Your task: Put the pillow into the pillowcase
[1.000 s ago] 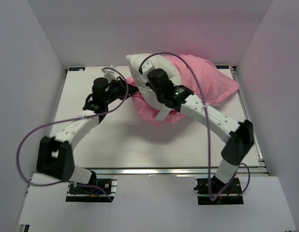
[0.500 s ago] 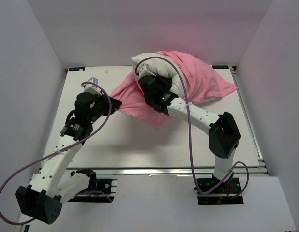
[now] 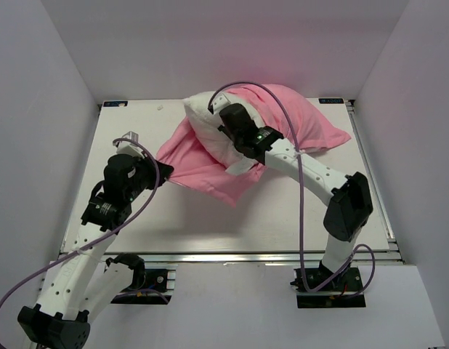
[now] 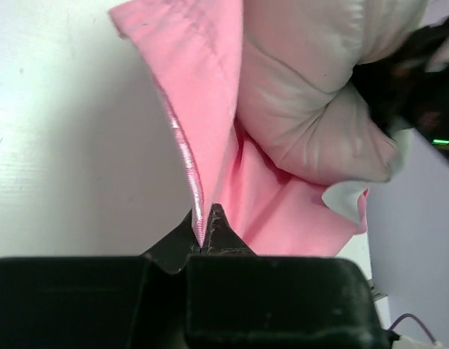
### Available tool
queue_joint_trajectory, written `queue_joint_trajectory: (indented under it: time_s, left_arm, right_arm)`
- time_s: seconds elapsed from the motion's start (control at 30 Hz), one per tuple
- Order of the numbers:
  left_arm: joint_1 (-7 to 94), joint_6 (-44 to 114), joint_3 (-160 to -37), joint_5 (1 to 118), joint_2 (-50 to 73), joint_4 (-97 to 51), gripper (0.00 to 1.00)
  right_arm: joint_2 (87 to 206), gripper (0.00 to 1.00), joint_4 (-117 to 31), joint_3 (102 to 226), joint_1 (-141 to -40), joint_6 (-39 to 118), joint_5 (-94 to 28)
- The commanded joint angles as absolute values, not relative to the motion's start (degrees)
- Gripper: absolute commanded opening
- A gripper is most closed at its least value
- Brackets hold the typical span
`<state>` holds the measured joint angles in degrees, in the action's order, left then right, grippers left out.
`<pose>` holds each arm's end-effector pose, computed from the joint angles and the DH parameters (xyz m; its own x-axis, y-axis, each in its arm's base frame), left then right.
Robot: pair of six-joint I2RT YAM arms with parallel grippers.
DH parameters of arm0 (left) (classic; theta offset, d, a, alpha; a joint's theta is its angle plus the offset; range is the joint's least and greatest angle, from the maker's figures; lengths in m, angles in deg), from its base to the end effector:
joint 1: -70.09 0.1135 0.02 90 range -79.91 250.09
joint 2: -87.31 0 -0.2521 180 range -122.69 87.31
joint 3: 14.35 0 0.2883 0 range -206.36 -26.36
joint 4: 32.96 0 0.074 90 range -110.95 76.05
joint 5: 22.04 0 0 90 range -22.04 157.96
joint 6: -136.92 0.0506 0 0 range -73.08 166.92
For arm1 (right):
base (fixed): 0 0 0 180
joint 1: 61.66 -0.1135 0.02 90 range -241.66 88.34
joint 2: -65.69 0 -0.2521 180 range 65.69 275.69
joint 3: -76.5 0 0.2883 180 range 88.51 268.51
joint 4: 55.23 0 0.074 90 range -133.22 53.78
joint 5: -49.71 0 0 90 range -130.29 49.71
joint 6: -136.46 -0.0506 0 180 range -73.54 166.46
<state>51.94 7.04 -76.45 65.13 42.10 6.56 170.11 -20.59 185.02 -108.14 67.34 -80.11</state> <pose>0.2208 -0.0750 0.3283 -0.5078 -0.5075 -0.6961 0.0375 0.7943 -0.6064 0.3455 0.3167 0.3209 -0.2638 -0.6753 -0.6887 -0.2902 0.7365 -0.6110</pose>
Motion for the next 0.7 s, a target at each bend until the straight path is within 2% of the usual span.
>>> queue_joint_trajectory:
  time_s: [0.0,0.07,0.1,0.17,0.2,0.23,0.27,0.33,0.37,0.47,0.5,0.6,0.67]
  left_arm:
    - [52.87,7.45,-73.92,64.01,44.33,3.93,0.00]
    - [52.95,7.54,-72.78,62.51,43.37,4.27,0.00]
    - [52.95,7.71,-72.34,62.59,43.19,4.80,0.00]
    - [52.87,7.89,-72.77,64.35,42.66,6.90,0.19]
    - [52.95,8.33,-73.38,65.14,42.57,9.17,0.55]
    - [52.95,8.51,-73.73,65.93,42.57,10.41,0.77]
    - [52.87,8.42,-74.17,68.28,42.57,13.12,0.95]
    - [52.87,8.24,-74.79,70.41,42.66,15.08,0.98]
    - [52.95,8.07,-75.05,71.37,42.49,16.48,0.98]
    - [52.87,8.16,-75.67,70.42,41.87,16.14,0.98]
    - [52.95,8.68,-75.76,68.85,41.70,15.79,0.98]
    - [52.87,8.68,-74.97,64.82,40.91,13.77,0.98]
    - [52.95,8.77,-73.83,62.00,40.29,11.24,0.98]
  right_arm:
    - [167.48,0.00,-10.69,181.34,-104.72,58.69,-59.48]
    - [164.05,0.02,-13.58,176.59,-104.99,56.84,-50.64]
    - [162.82,0.09,-14.65,175.10,-104.99,54.65,-47.18]
    - [158.43,0.21,-17.28,170.44,-105.08,53.67,-36.33]
    - [156.68,0.28,-20.34,168.69,-105.25,53.32,-33.29]
    - [152.92,0.29,-21.94,165.27,-105.34,53.23,-30.83]
    - [151.05,0.34,-23.78,163.67,-105.34,52.96,-27.23]
    - [147.00,0.41,-25.99,161.47,-105.34,52.52,-25.01]
    - [146.03,0.50,-25.91,160.50,-105.34,52.70,-23.35]
    - [144.36,0.86,-23.72,161.45,-105.34,55.58,-20.09]
    - [144.27,0.89,-22.32,162.68,-105.43,55.69,-20.08]
    - [142.61,0.89,-18.70,166.28,-105.43,56.74,-19.02]
    - [141.28,0.89,-19.22,166.82,-105.34,55.87,-23.38]
